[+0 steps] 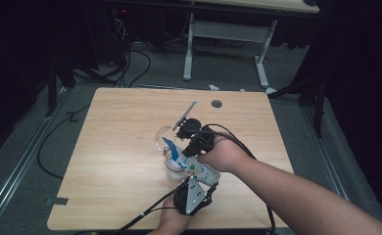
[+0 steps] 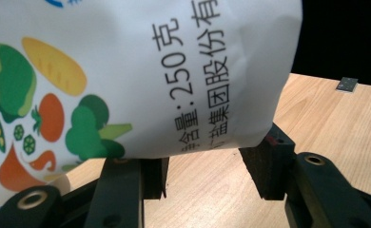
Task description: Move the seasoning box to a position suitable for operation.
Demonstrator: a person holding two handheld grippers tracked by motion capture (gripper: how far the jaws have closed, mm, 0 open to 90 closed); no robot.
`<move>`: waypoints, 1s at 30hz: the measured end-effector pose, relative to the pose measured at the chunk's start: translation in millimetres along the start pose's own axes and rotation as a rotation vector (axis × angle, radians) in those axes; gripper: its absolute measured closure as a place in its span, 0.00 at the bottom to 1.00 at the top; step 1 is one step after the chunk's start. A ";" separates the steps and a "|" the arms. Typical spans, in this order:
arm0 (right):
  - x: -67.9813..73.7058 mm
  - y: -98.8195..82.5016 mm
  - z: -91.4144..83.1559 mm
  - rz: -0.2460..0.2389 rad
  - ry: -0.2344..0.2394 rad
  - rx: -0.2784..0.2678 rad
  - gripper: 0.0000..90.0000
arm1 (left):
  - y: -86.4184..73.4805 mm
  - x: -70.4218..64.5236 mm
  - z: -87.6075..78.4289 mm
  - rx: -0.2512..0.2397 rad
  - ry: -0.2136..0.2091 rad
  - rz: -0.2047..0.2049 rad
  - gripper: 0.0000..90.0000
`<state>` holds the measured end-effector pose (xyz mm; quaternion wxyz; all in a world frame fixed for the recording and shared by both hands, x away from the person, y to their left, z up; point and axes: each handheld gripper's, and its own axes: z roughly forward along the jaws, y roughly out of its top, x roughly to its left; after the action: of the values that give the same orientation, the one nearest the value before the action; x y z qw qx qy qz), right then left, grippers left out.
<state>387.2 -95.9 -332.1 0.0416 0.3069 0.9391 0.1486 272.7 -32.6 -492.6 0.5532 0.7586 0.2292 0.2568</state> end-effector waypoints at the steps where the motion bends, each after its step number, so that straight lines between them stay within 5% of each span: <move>1: -0.3 -0.7 0.0 0.001 0.000 0.000 1.00 | -0.6 -0.2 0.1 0.002 -0.001 0.002 0.61; 30: -3.0 -11.7 -4.4 0.025 0.003 -0.015 1.00 | -17.2 3.1 -1.2 0.037 -0.010 -0.016 0.63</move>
<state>382.3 -107.7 -331.4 0.0408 0.3180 0.9342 0.1564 273.2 -24.9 -508.3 0.5423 0.7681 0.2372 0.2442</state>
